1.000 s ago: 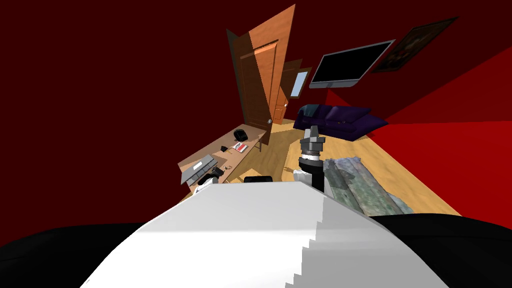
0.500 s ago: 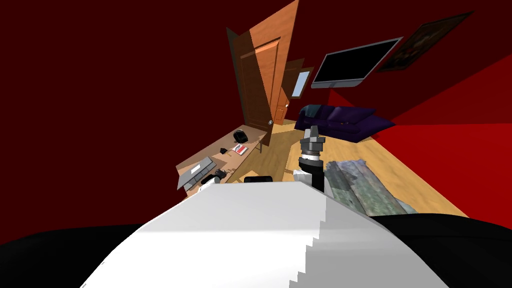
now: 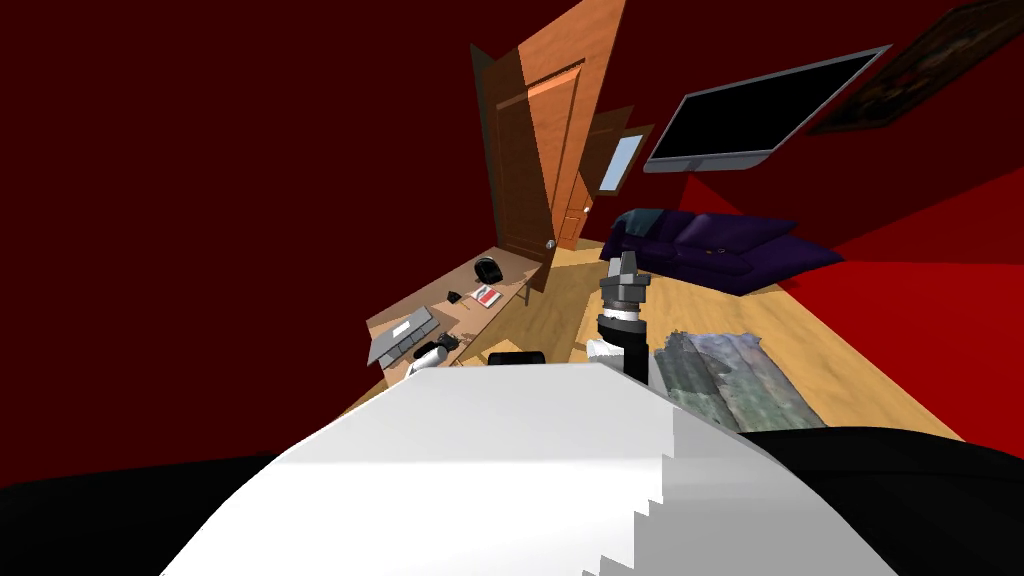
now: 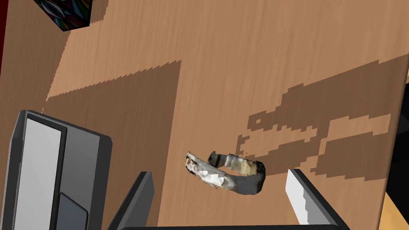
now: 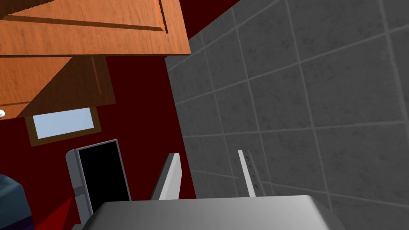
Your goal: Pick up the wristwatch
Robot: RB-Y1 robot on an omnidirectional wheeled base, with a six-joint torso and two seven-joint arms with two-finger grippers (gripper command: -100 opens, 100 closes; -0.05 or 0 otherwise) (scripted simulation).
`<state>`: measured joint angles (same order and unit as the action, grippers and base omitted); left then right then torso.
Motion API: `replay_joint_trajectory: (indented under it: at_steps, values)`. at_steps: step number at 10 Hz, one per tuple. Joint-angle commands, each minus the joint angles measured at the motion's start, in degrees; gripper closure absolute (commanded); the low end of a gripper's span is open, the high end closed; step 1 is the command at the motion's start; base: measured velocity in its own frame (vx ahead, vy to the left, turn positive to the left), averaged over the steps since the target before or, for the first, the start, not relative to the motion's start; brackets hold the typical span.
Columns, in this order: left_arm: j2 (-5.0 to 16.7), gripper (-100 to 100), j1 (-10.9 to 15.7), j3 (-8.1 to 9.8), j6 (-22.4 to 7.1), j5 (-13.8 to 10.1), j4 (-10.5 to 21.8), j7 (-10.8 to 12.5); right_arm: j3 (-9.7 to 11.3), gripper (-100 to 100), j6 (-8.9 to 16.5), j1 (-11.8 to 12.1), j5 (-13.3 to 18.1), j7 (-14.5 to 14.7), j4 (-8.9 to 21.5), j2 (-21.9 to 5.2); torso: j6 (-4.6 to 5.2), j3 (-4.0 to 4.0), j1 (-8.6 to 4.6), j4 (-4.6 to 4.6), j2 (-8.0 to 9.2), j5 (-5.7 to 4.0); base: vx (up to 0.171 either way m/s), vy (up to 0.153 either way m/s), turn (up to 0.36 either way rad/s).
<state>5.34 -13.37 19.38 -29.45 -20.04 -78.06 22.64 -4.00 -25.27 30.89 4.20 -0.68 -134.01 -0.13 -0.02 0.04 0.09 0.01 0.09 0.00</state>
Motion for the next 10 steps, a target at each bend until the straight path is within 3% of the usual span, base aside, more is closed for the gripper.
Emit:
replay_joint_trajectory:
  at_steps: [1,4,6,7,8,10]
  values:
    - [-0.22,-100,2.86,-0.6,0.9,0.72,2.86,0.15,0.0,0,0.0,0.0,0.0,0.0,0.0,0.0,0.0,0.0,0.0,0.0,0.0,0.0,-0.035,0.01,0.139]
    - [-0.2,-100,7.5,-1.85,2.45,1.64,8.52,0.36,0.0,0,0.0,0.0,0.0,0.0,0.0,0.0,0.0,-0.02,-0.02,0.0,-0.03,-0.01,-0.023,0.006,0.13]
    - [-0.2,-100,8.61,-1.85,2.45,1.64,10.78,0.36,0.01,0,0.0,-0.01,0.0,0.0,0.0,0.0,0.07,-0.02,-0.06,0.0,-0.06,-0.01,-0.007,0.003,-0.013]
    - [-0.17,-100,11.07,-3.09,4.0,2.57,12.36,0.56,0.01,0,0.0,-0.01,0.0,0.0,0.0,0.0,0.11,-0.09,-0.05,-0.08,-0.12,0.11,-0.023,0.017,0.251]
    - [-0.17,-100,12.62,-3.09,4.0,2.57,13.9,0.56,0.0,0,0.0,0.0,0.0,0.0,0.0,0.0,0.08,-0.11,-0.01,-0.1,-0.13,0.14,-0.032,0.004,0.175]
    - [-0.17,-100,13.36,-3.09,4.0,2.57,16.46,0.56,0.01,0,0.0,-0.01,0.0,0.0,0.0,0.0,0.19,-0.15,-0.04,-0.13,-0.18,0.22,-0.007,0.004,-0.005]
